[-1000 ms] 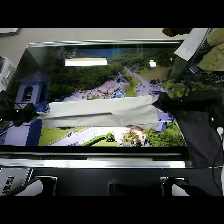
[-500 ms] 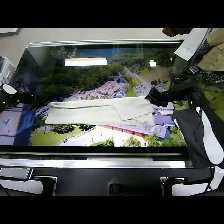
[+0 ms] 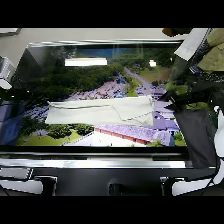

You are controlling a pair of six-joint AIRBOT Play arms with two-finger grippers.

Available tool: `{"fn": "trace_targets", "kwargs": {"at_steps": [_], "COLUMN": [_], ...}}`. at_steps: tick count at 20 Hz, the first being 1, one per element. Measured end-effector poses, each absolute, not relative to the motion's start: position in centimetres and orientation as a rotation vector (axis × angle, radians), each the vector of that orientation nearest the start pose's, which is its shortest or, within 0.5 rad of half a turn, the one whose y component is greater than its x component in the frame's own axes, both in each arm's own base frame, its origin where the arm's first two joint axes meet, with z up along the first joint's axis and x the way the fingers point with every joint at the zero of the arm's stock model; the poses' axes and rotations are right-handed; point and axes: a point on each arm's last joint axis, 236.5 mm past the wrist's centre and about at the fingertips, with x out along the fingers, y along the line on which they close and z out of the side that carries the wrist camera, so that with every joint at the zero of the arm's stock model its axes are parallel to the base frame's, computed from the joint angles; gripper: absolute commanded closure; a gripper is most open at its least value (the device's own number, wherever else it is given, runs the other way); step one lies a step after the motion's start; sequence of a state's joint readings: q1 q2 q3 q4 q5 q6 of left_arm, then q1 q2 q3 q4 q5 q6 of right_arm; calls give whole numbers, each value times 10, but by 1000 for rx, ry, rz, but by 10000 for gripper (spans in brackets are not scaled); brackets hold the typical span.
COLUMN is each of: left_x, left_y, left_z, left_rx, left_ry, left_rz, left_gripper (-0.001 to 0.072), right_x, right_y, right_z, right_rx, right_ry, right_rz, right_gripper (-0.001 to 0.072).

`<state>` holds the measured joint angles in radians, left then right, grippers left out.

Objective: Fold the clothes and pants, and hang the long-sleeved shirts on hangers.

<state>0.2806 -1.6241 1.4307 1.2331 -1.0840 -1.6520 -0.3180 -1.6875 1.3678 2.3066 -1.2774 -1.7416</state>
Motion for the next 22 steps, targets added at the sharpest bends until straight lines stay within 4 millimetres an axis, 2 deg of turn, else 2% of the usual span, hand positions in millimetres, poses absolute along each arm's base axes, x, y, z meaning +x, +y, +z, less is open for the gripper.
{"fn": "trace_targets", "kwargs": {"at_steps": [6,10,11,12,13,14,15,16,17,19,22], "left_x": [466,465,464,464,464,463,463,463,462,462,467], "left_y": [64,64,64,63,63,63,63,62,59,50,20], "left_z": [-24,-23,-24,-24,-24,-24,-24,-24,-24,-22,-16], "left_rx": [-555,-554,-554,-554,-554,-554,-554,-555,-564,-596,-657], "left_ry": [1224,1228,1229,1232,1233,1236,1235,1239,1242,1247,1248], "left_rz": [132,132,132,131,131,131,130,128,122,98,27], "left_gripper": [233,233,233,233,233,242,297,464,700,693,693], "right_x": [432,434,436,438,441,441,442,443,444,446,453], "right_y": [56,79,82,86,90,91,93,95,98,99,91], "right_z": [-58,-77,-81,-83,-85,-89,-92,-94,-91,-80,-41], "right_rx": [824,796,789,780,774,759,742,741,742,738,725], "right_ry": [1442,1467,1467,1463,1458,1460,1458,1458,1456,1436,1382], "right_rz": [422,442,437,435,429,420,412,405,407,402,377], "right_gripper": [21,44,79,158,247,401,539,645,671,672,672]}}
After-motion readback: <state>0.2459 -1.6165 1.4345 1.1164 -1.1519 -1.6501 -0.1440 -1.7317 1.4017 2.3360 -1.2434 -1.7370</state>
